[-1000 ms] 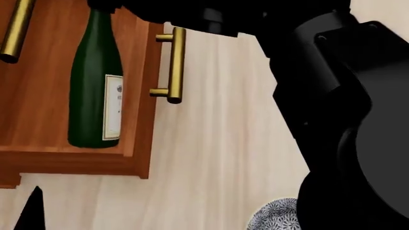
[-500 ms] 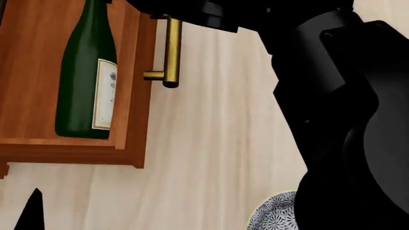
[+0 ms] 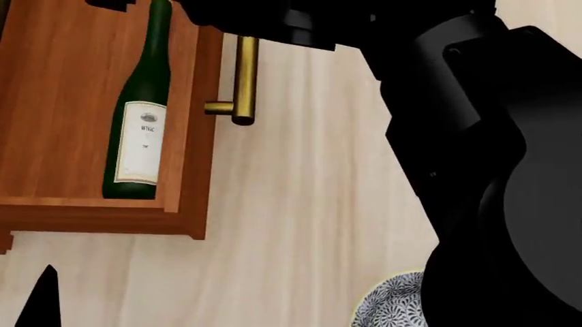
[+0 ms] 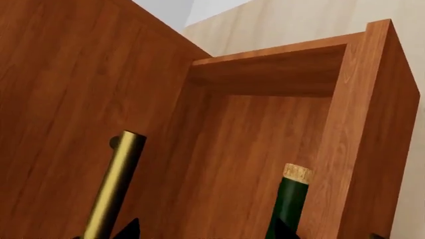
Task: Put the wine bottle in the bottom drawer of the cabinet.
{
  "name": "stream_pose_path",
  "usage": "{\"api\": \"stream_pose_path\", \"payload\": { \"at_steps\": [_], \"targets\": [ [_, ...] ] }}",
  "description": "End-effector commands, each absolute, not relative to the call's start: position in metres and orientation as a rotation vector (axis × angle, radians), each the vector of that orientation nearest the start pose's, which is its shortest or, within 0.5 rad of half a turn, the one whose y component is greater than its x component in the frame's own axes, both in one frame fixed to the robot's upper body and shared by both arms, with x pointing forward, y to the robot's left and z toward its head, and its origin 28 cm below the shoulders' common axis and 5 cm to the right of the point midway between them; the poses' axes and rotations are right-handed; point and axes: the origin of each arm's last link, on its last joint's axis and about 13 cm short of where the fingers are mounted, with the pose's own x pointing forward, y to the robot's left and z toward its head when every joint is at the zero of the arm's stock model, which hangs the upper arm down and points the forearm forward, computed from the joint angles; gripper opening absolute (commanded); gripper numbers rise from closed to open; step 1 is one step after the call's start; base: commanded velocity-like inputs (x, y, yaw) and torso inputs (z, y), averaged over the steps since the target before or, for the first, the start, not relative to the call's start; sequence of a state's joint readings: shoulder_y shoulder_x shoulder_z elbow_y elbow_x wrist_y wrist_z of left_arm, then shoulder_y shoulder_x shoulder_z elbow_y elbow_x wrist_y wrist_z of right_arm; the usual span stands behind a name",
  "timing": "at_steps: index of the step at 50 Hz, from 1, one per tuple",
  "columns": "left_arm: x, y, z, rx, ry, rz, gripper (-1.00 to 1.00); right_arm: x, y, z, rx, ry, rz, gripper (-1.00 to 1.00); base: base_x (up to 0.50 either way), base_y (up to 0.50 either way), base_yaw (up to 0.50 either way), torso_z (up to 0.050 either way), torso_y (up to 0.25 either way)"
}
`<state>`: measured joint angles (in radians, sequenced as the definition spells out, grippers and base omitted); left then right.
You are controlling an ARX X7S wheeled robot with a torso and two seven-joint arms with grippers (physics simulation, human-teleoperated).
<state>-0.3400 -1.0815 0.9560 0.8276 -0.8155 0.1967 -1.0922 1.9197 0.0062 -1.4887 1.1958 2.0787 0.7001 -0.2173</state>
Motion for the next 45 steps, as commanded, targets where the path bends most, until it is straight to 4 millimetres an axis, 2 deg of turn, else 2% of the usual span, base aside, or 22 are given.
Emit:
{"api": "stream_pose_path", "payload": {
  "at_steps": [1, 22, 23, 31, 45],
  "targets": [
    [0.136, 0.219, 0.158, -0.159, -0.116, -0.055, 1.0, 0.389, -0.017, 0.342, 0.228, 0.495, 0.745, 1.0, 0.0, 0.0, 0.0, 0.0, 0.0],
    [0.136, 0.218, 0.158, -0.158, -0.117, -0.053, 1.0, 0.389, -0.017, 0.342, 0.228, 0.495, 0.745, 1.0, 0.0, 0.0, 0.0, 0.0, -0.003],
    [0.136, 0.218, 0.158, -0.158, -0.117, -0.055, 1.0, 0.389, -0.018, 0.36, 0.254, 0.419, 0.784, 1.0, 0.0, 0.0, 0.0, 0.0, 0.0],
    [0.137, 0.218, 0.159, -0.158, -0.117, -0.055, 1.0, 0.389, -0.021, 0.375, 0.259, 0.33, 0.813, 1.0, 0.0, 0.0, 0.0, 0.0, -0.003],
    [0.136, 0.217, 0.161, -0.162, -0.125, -0.05, 1.0, 0.383, -0.02, 0.396, 0.255, 0.291, 0.876, 1.0, 0.0, 0.0, 0.0, 0.0, 0.0]
  ]
}}
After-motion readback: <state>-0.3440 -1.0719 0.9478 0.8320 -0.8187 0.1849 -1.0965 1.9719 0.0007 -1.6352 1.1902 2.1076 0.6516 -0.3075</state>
